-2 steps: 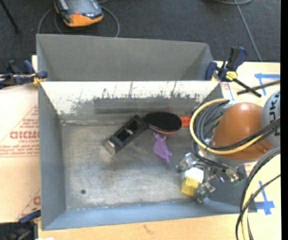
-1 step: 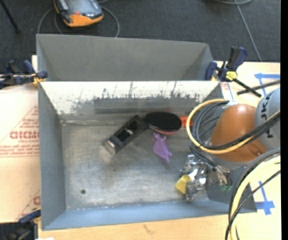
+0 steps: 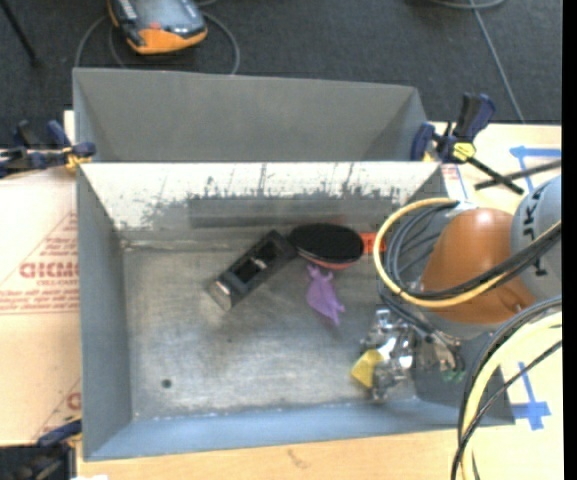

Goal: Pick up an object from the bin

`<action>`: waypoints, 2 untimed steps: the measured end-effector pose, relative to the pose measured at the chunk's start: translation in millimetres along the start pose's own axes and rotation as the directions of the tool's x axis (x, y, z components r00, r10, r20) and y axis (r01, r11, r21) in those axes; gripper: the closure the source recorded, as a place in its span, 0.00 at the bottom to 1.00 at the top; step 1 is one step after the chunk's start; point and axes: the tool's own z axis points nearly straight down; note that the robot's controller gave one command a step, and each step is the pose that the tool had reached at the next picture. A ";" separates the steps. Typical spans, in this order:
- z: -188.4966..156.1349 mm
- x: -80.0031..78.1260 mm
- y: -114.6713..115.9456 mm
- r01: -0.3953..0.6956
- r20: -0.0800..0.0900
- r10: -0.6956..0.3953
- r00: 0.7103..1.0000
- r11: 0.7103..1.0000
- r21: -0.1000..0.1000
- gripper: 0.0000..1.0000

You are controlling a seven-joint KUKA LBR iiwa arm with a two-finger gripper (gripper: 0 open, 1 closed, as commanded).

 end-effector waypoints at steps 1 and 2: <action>-3.7 0.9 0.2 0.001 -0.002 -0.001 1.000 1.000 -0.001 1.00; -20.5 3.2 1.0 0.001 -0.013 -0.001 1.000 1.000 -0.004 1.00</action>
Offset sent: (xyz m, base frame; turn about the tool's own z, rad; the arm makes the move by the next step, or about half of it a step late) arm 0.0000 -0.0001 0.0864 0.0000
